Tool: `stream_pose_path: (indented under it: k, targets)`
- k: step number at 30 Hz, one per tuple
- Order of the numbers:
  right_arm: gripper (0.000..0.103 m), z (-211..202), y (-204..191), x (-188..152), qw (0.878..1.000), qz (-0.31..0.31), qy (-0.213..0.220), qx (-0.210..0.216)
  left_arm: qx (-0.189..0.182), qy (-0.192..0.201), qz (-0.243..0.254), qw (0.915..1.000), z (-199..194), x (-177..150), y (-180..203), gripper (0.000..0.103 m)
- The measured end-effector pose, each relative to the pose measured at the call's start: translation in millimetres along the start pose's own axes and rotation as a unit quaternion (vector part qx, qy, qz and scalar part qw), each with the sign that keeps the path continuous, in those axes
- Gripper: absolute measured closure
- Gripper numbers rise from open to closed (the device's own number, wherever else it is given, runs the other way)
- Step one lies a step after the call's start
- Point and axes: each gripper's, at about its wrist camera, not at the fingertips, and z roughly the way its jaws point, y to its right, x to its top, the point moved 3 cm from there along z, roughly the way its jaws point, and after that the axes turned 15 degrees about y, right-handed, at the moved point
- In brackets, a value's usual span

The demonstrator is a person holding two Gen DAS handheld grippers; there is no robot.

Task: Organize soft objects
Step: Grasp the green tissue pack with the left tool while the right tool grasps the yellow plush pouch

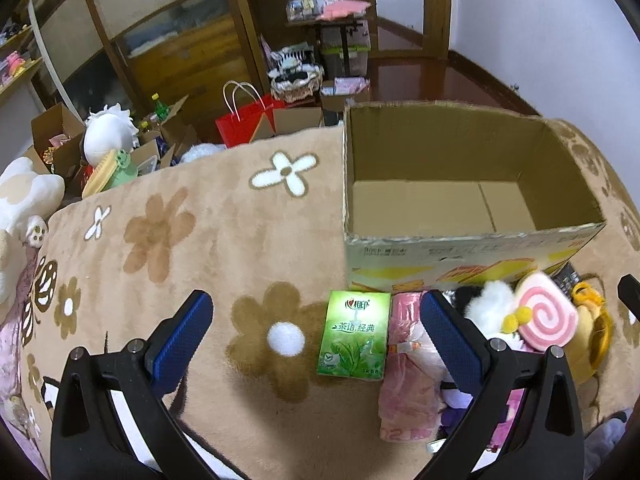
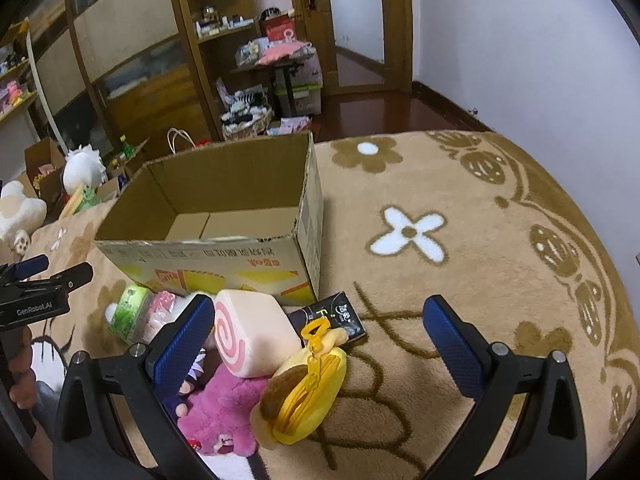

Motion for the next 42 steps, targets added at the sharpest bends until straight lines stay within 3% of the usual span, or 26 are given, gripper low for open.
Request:
stream_pose_path:
  k: [5, 9, 14, 20, 29, 34, 38, 40, 42]
  targets:
    - [0.001, 14, 5, -12, 0.999, 0.011, -0.035, 0.003, 0.003, -0.022, 0.009, 0.9997, 15, -8, 3, 0.001]
    - [0.017, 22, 15, -24, 0.997, 0.048, -0.064, 0.016, 0.007, -0.037, 0.018, 0.9991, 25, -14, 7, 0.001]
    - [0.029, 28, 20, -36, 0.992, 0.079, -0.091, 0.032, 0.007, -0.061, 0.019, 0.9979, 36, -22, 6, 0.001]
    - [0.061, 34, 19, -39, 0.989, 0.091, -0.102, 0.057, 0.007, -0.081, 0.025, 0.9964, 44, -30, 7, 0.001]
    - [0.064, 36, 18, -39, 0.988, 0.088, -0.112, 0.060, 0.006, -0.116, 0.049, 0.9921, 58, -46, 16, 0.001]
    - [0.074, 35, 17, -38, 0.988, 0.077, -0.117, 0.062, 0.015, -0.136, 0.052, 0.9892, 68, -57, 17, 0.002]
    - [0.077, 34, 17, -37, 0.988, 0.074, -0.116, 0.063, -0.008, -0.149, 0.017, 0.9886, 71, -59, 11, 0.018]
    - [0.078, 34, 18, -37, 0.988, 0.075, -0.115, 0.065, -0.024, -0.170, 0.000, 0.9852, 76, -64, 10, 0.035]
    - [0.079, 33, 19, -36, 0.989, 0.077, -0.112, 0.065, -0.035, -0.183, -0.010, 0.9824, 78, -69, 11, 0.046]
